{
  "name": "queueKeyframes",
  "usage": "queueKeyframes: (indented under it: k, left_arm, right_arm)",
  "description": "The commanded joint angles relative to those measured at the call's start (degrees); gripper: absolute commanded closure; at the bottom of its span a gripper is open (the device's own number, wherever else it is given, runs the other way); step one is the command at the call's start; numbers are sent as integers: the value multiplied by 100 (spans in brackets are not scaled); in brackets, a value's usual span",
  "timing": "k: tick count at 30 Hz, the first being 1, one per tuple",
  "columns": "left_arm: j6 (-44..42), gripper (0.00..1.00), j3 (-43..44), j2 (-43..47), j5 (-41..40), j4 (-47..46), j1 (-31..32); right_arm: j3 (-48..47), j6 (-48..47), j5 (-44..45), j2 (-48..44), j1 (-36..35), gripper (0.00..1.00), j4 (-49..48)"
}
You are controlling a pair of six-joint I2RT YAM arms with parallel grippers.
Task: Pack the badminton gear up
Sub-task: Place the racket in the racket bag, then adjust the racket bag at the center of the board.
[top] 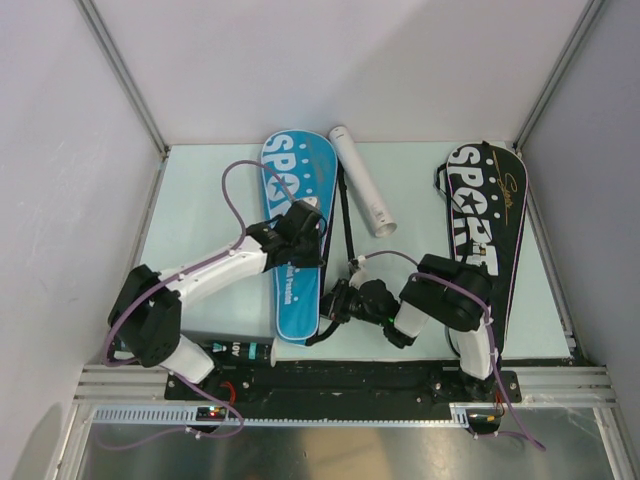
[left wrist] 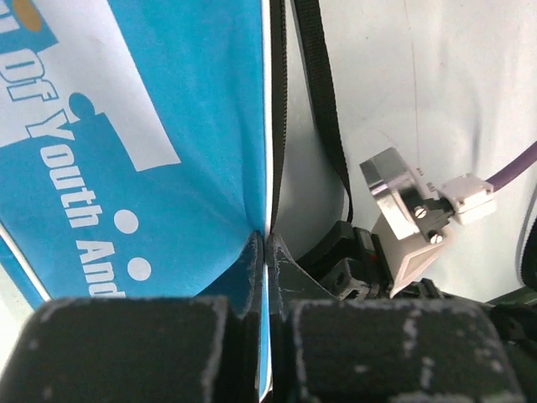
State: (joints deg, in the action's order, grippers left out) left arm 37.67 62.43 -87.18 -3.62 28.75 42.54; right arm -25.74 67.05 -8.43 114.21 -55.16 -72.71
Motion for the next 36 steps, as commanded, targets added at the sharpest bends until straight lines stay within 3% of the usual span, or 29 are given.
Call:
queueKeyframes:
  k: [1, 5, 10, 12, 15, 19, 27, 36]
  left_arm:
    - [529, 100, -171, 305, 829, -398, 96]
    - [467, 97, -341, 210, 764, -406, 24]
    - [278, 59, -457, 397, 690, -402, -69]
    - [171, 51, -457, 626, 615, -383, -182]
    - [9, 47, -516, 998, 529, -355, -551]
    - [-221, 45, -833, 1510, 396, -345, -1205]
    - [-608, 43, -1457, 1944, 997, -372, -2170]
    - [-751, 42, -2081, 2495, 1485, -384, -2571]
  right_arm:
    - [-437, -212, 1008, -88, -63, 80, 180]
    - [-396, -299, 922, -416, -56, 66, 754]
    - [-165, -594, 1073, -1717, 36, 46, 2867]
    - [-159, -771, 1252, -2388, 46, 41, 3874]
    - [-184, -992, 1523, -3255, 88, 32, 4828]
    - [-413, -1386, 1550, -3701, 479, 25, 5140]
    - [-2163, -2109, 672, -2212, 1215, 19, 5342]
    - [-3818, -2440, 1992, -705, 1303, 19, 6829]
